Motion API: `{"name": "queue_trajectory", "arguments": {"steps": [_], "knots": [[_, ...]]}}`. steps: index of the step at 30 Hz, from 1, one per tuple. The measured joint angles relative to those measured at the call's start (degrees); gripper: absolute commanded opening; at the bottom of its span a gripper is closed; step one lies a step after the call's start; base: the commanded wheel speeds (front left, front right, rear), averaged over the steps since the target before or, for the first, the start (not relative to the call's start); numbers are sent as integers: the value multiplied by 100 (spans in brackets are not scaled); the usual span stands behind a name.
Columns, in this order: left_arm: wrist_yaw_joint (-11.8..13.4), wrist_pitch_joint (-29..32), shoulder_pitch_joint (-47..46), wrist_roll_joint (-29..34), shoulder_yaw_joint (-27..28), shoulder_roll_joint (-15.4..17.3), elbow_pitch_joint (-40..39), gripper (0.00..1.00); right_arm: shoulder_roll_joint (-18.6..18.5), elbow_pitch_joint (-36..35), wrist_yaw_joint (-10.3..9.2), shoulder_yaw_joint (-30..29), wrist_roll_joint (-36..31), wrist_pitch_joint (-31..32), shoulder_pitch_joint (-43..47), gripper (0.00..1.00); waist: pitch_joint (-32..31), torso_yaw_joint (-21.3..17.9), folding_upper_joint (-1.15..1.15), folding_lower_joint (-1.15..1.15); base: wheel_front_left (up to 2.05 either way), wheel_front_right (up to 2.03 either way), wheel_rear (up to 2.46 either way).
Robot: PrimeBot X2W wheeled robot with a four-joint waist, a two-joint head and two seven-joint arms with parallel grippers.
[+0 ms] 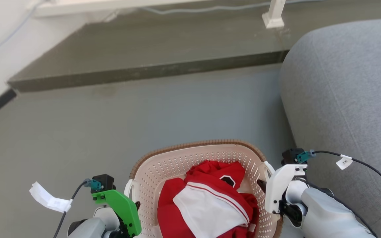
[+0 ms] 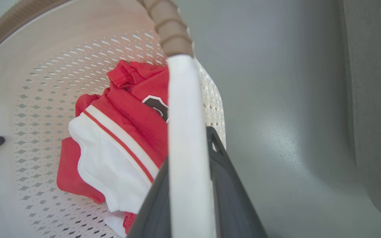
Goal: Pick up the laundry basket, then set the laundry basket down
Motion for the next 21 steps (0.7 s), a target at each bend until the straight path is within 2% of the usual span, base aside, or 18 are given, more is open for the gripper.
{"name": "queue_trajectory", "arguments": {"steps": [8, 21], "knots": [[1, 243, -2, -51, -57, -5, 27, 0, -11, 55, 0, 46, 134, 250, -2, 0, -337, -42, 0, 0, 0, 0, 0], [1, 428, -3, -133, -126, -23, 125, 0, -1, 100, -1, 169, 275, 452, -4, 0, -437, -60, 0, 0, 0, 0, 0]]}}
